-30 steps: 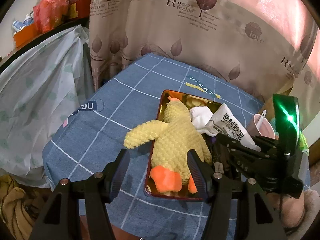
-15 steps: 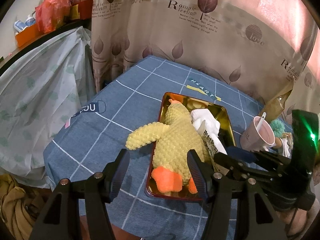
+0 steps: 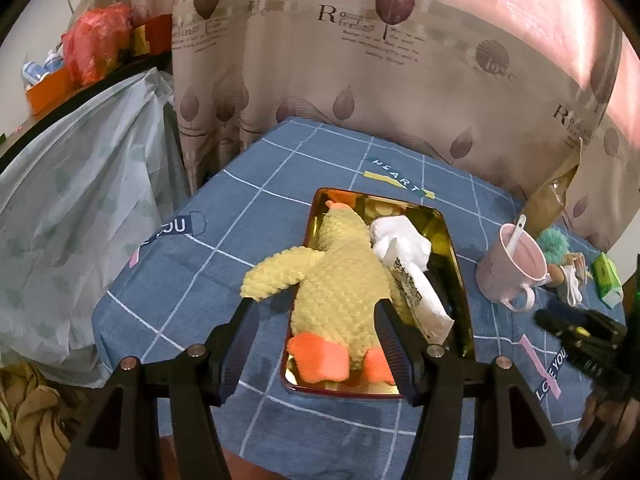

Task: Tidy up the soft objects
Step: 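Grasp the yellow black-headed plush bird with the right tool while the left tool leaves the tray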

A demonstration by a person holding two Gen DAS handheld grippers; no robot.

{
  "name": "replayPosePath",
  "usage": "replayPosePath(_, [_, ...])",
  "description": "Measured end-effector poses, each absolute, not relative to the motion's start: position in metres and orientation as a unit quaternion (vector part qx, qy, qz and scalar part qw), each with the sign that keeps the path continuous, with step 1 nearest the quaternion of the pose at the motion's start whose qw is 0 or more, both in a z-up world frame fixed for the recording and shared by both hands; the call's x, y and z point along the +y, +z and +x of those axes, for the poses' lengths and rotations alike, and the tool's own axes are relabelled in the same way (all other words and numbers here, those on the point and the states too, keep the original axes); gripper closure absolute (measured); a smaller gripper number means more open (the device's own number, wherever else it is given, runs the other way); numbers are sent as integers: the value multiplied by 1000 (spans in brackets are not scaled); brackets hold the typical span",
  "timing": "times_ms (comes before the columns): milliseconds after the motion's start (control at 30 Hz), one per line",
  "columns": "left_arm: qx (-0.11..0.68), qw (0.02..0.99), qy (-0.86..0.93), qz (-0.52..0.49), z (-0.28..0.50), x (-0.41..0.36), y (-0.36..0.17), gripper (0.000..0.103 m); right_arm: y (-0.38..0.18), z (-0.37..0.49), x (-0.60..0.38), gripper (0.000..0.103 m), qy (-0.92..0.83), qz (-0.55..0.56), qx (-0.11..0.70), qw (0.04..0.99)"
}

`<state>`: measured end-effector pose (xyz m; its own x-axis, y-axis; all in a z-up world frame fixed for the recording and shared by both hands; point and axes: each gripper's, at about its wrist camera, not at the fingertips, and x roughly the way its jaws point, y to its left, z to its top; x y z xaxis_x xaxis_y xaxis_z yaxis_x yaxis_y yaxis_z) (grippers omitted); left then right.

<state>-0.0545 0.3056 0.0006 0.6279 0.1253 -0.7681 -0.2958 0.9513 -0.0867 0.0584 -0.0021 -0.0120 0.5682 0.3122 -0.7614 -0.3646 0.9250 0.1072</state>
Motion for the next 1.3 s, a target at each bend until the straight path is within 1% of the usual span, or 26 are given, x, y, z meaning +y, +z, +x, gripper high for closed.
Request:
replayPosePath(100, [420, 896, 110, -94, -51, 295, 0, 42, -16, 59, -48, 59, 140, -27, 424, 894])
replayPosePath(267, [427, 897, 91, -75, -45, 272, 0, 42, -24, 57, -128, 59, 53, 15, 433, 900])
replayPosePath(500, [434, 897, 64, -48, -32, 236, 2, 42, -35, 51, -191, 59, -14, 43, 441, 896])
replayPosePath(533, [435, 897, 60, -45, -30, 231, 2, 42, -38, 51, -196, 57, -19, 47, 442, 895])
replayPosePath(633, [440, 896, 50, -35, -24, 216, 2, 42, -45, 49, -206, 47, -26, 56, 443, 894])
replayPosePath(900, [450, 893, 15, -4, -9, 170, 0, 42, -53, 48, -212, 47, -36, 50, 438, 897])
replayPosePath(1100, [462, 886, -13, 17, 5, 131, -8, 42, -61, 49, -233, 46, -30, 101, 441, 891])
replayPosePath(1300, [473, 879, -45, 40, 15, 92, -16, 42, -70, 54, -233, 44, -27, 108, 443, 890])
